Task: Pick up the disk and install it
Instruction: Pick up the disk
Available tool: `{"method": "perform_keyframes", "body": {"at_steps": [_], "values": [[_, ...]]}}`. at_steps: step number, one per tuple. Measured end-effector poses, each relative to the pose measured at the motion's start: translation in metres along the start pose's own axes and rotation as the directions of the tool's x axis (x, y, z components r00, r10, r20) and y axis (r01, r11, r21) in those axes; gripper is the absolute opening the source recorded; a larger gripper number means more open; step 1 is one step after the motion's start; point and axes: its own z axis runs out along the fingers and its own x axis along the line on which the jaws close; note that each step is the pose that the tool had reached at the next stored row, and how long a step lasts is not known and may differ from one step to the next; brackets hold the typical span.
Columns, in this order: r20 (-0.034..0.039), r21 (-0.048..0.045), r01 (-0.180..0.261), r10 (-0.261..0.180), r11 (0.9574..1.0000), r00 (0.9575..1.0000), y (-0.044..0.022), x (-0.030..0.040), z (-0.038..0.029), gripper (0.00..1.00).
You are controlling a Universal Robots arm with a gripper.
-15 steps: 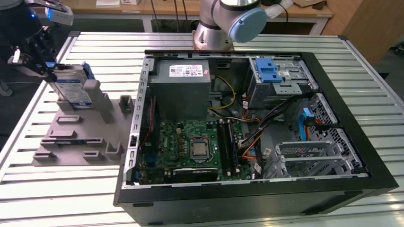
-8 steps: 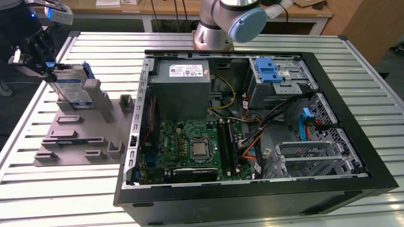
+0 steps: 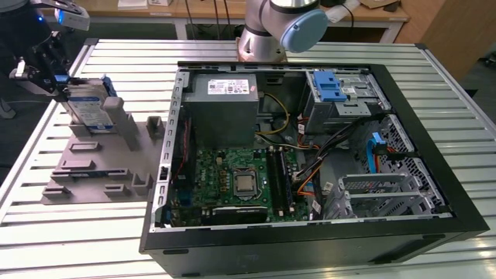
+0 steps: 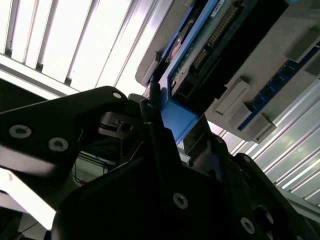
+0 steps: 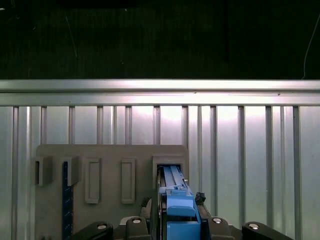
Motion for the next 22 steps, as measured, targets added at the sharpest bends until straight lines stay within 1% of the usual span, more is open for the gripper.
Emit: {"method": "perform_keyframes", "body": {"at_steps": [5,7,8,18,22], "values": [[0.0,0.0001,0.001,-0.001,1.0,1.0,0.0,0.0,0.0,0.44],[0.0,0.0,0.001,-0.001,1.0,1.0,0.0,0.0,0.0,0.43],[0.0,0.0,0.001,-0.001,1.0,1.0,0.0,0.0,0.0,0.36],[0.0,0.0001,0.002,-0.002,1.0,1.0,0.0,0.0,0.0,0.36],[0.0,-0.0001,0.002,-0.002,1.0,1.0,0.0001,-0.0001,-0.0024,0.36]]}}
